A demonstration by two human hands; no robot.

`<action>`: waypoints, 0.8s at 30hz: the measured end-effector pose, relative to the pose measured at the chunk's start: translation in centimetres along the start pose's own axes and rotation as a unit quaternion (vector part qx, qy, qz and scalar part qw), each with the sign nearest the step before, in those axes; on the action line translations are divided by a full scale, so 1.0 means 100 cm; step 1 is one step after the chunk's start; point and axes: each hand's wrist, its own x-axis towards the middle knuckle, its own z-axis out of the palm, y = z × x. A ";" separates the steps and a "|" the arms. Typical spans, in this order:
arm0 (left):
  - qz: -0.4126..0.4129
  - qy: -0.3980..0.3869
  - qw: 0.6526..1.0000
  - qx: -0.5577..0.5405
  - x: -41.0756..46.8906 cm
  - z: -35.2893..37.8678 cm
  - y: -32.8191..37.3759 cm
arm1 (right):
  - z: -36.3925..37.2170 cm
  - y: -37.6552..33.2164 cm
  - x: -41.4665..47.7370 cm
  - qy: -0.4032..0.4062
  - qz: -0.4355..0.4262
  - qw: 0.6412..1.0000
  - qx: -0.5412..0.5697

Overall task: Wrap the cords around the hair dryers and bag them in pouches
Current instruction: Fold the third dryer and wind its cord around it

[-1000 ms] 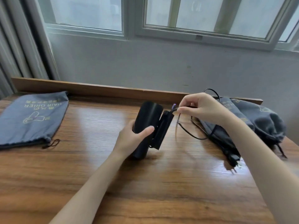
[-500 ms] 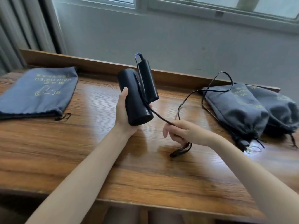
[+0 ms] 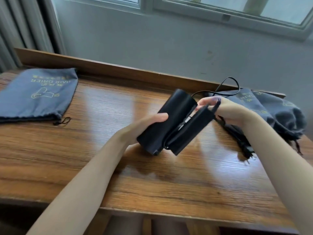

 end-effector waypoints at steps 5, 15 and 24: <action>0.026 -0.024 0.980 0.197 -0.003 -0.003 0.006 | -0.008 -0.007 0.001 0.016 0.035 0.997 -0.069; 0.089 0.208 0.953 0.202 0.008 -0.005 0.003 | -0.029 -0.042 -0.016 0.073 0.027 0.997 0.027; 0.075 0.374 0.918 -0.108 0.008 -0.010 0.002 | 0.063 -0.058 -0.026 -0.116 -0.056 0.975 -0.181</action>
